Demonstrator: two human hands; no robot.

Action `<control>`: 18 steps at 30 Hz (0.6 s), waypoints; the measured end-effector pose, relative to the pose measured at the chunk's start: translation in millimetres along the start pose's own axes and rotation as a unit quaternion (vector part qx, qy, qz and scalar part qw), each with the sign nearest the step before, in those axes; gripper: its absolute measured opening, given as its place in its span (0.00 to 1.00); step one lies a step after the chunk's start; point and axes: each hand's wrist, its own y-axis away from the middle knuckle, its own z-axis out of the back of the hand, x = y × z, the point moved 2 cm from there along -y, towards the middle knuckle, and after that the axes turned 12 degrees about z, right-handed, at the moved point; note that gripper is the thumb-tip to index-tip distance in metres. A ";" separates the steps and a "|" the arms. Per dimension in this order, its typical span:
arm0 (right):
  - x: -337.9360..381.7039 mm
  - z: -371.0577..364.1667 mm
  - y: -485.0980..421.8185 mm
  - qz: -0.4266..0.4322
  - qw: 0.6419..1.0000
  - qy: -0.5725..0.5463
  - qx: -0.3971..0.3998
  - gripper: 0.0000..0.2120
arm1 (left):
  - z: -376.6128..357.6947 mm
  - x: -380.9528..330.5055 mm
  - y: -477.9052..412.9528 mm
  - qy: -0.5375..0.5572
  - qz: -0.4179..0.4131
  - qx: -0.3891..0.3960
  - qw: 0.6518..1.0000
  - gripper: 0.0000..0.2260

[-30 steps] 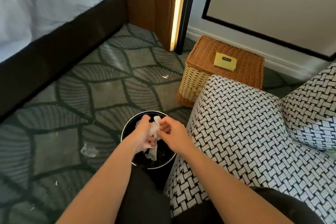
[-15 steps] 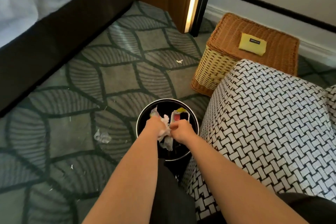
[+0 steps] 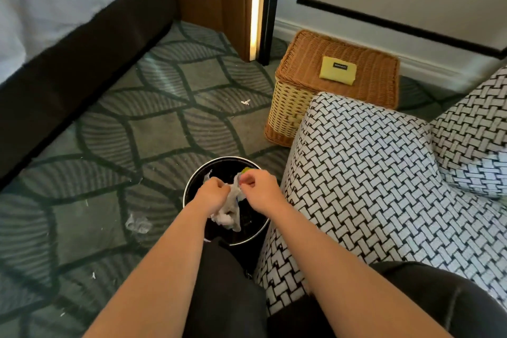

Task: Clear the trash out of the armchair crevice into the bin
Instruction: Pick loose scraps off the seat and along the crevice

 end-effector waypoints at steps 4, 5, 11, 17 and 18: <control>12.8 33.3 20.0 0.085 0.996 0.013 -0.001 0.08 | 3.6 -24.4 42.9 0.007 -0.089 -0.049 0.995 0.08; 15.6 43.0 27.2 0.100 0.995 0.023 0.005 0.09 | 2.4 -29.5 53.8 0.013 -0.110 -0.059 0.992 0.08; 11.9 111.0 73.7 0.088 0.994 0.056 -0.015 0.11 | -12.4 -50.3 110.8 0.015 -0.214 -0.064 0.975 0.09; -24.2 170.2 113.8 0.019 0.998 0.061 -0.024 0.13 | -46.6 -99.3 156.6 -0.012 -0.296 -0.016 0.955 0.13; -33.2 178.1 121.5 0.012 0.998 0.054 -0.030 0.13 | -53.4 -107.4 161.4 -0.020 -0.300 -0.011 0.954 0.13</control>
